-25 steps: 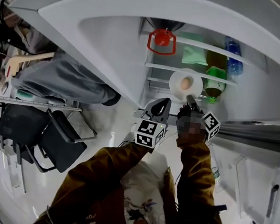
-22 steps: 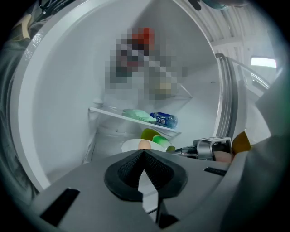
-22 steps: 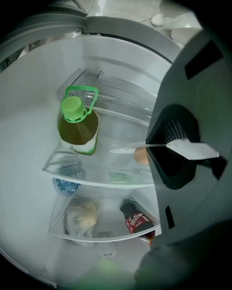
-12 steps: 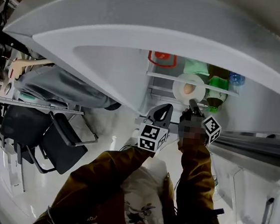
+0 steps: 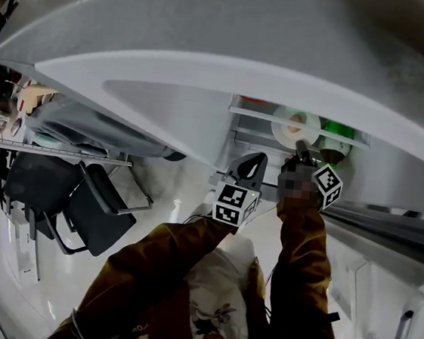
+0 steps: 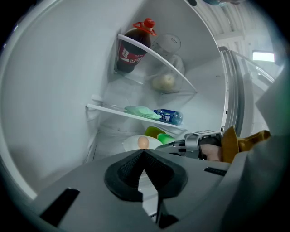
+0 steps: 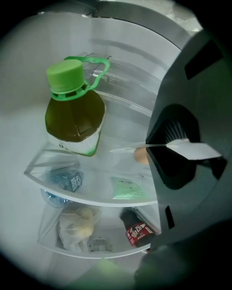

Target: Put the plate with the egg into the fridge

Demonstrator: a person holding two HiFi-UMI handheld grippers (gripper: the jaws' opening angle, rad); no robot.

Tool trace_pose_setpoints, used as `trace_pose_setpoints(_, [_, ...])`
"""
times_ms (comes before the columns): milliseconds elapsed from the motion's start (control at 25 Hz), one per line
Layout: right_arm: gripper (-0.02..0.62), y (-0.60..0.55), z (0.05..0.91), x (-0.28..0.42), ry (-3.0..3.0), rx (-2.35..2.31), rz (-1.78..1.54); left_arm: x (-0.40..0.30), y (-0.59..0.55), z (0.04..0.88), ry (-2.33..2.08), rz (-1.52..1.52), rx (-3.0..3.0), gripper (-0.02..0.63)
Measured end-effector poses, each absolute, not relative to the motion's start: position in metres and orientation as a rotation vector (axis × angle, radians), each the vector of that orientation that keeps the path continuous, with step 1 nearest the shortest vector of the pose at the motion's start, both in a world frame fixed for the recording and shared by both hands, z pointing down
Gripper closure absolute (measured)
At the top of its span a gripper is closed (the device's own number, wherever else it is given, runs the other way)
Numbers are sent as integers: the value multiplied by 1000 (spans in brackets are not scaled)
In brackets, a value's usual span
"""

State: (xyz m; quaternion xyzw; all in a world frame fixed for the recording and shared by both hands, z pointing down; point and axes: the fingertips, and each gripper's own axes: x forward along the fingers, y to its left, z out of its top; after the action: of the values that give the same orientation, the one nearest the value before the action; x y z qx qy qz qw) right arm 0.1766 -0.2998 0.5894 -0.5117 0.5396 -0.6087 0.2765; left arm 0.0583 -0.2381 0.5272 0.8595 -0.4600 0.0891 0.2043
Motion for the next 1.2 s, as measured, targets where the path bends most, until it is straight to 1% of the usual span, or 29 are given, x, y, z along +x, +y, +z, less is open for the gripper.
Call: trace_pose_setpoints(1200, [574, -329, 622, 194, 1462, -1539, -1632, 56, -232, 531, -1268, 271, 2393, 600])
